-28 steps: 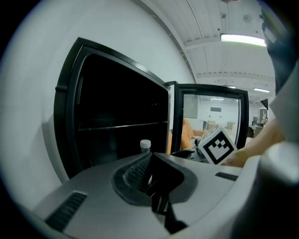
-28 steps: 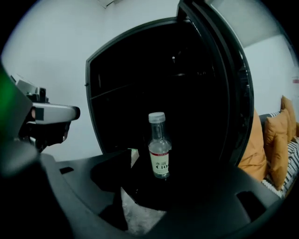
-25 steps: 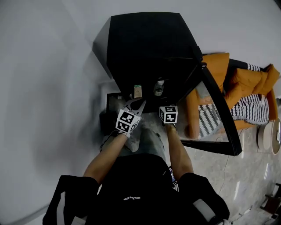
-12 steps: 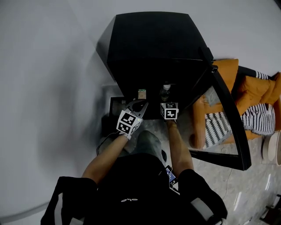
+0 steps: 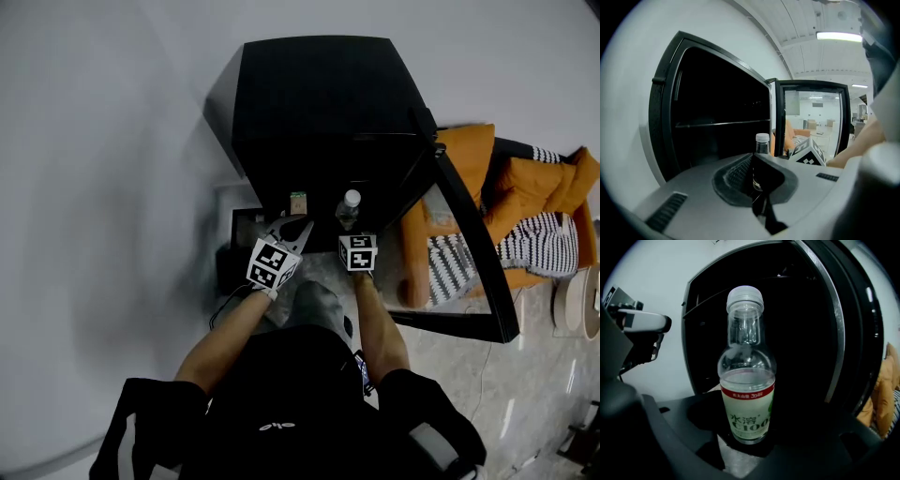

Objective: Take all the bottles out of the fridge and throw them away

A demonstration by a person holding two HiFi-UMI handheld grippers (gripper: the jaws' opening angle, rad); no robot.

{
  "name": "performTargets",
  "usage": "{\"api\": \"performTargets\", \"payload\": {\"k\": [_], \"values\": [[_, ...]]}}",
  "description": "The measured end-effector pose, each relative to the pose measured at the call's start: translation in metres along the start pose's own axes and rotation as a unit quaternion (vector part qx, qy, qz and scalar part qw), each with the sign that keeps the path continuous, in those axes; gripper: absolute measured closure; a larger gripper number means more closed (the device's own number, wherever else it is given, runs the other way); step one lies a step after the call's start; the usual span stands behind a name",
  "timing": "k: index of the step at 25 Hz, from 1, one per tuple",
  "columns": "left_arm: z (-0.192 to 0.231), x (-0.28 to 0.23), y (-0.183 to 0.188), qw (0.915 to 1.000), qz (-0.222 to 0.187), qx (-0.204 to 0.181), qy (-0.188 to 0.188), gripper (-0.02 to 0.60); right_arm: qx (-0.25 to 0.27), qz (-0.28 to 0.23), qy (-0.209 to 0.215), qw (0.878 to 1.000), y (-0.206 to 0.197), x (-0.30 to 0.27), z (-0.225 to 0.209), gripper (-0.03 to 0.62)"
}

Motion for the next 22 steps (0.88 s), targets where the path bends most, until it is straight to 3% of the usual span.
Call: {"api": "performTargets", "payload": {"k": [5, 13, 17, 22], "values": [[-0.022, 0.024, 0.052, 0.9998, 0.009, 0.014, -0.012, 0.575, -0.011, 0.022, 0.000, 1.000, 0.037, 0.063, 0.018, 0.277], [-0.041, 0.061, 0.150, 0.9985, 0.022, 0.046, -0.020, 0.575, -0.008, 0.036, 0.018, 0.999, 0.150, 0.153, 0.049, 0.277], [-0.048, 0.065, 0.170, 0.9977, 0.017, 0.063, -0.018, 0.575, -0.001, 0.029, 0.024, 0.999, 0.182, 0.171, 0.046, 0.277], [-0.036, 0.073, 0.177, 0.9976, 0.005, 0.068, 0.012, 0.575, 0.019, 0.026, 0.055, 0.998, 0.207, 0.167, 0.059, 0.276]]}}
Point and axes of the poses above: the fingertips, and each gripper's own axes: x backward along the fingers, z to its left, y out of its top, the point moved 2 cm from there along x, backward along the fingers, and after that the axes turned 5 degrees about -z, right-handed, at the moved point
